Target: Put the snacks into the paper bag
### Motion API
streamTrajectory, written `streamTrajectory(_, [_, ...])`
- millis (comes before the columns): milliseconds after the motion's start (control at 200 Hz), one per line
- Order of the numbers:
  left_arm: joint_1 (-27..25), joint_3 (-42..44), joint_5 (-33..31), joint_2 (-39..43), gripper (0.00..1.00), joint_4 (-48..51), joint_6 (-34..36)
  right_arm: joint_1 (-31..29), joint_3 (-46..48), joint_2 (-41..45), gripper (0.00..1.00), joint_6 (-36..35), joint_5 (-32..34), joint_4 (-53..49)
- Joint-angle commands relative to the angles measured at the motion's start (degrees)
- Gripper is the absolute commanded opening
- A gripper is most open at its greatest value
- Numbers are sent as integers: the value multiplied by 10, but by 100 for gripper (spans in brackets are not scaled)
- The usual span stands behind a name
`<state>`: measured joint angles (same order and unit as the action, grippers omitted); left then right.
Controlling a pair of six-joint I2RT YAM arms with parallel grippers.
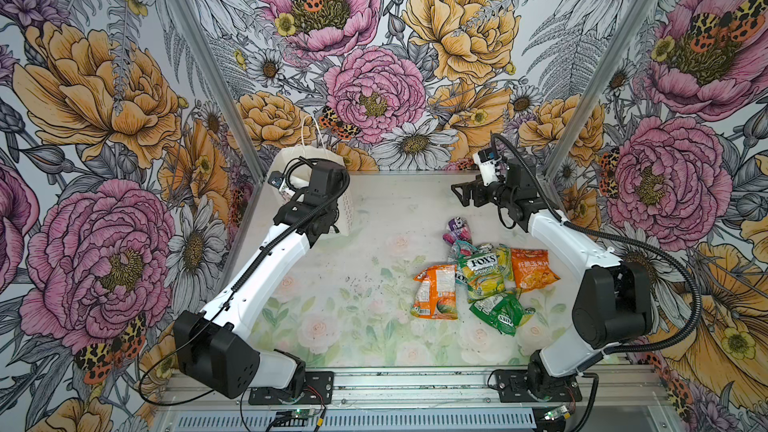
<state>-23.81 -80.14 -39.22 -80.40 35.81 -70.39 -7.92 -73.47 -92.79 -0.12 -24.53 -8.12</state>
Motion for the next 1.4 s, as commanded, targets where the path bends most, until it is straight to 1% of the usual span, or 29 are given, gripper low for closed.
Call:
streamTrajectory(0, [-12, -28, -37, -15, 99, 22, -18, -3, 10, -1, 99, -11, -7, 1])
streamTrajectory(65, [-16, -43, -52, -27, 99, 26, -21, -3, 11, -2, 99, -14, -6, 1])
streamTrajectory(190, [-21, -89, -90, -63, 99, 38, -5, -3, 8, -6, 99, -17, -6, 2])
streamTrajectory(295, [-23, -130, -101, -98, 99, 60, 1, -3, 8, -8, 99, -18, -7, 1])
streamTrajectory(380, [-24, -138, -109, -114, 99, 60, -6, -3, 9, -10, 99, -19, -8, 1])
streamTrajectory(685, [-18, -131, -141, -132, 99, 69, -36, -3, 13, -15, 98, -23, -11, 1])
streamTrajectory(936, [-9, -123, -136, -136, 99, 71, -51, -3, 11, -22, 98, -22, -12, 1])
streamTrajectory(1201, [4, -79, -134, -116, 99, 70, -94, -3, 8, -29, 97, -19, -18, 1])
streamTrajectory(1396, [17, -71, -124, -115, 99, 70, -97, -4, 9, -32, 96, -16, -22, 1])
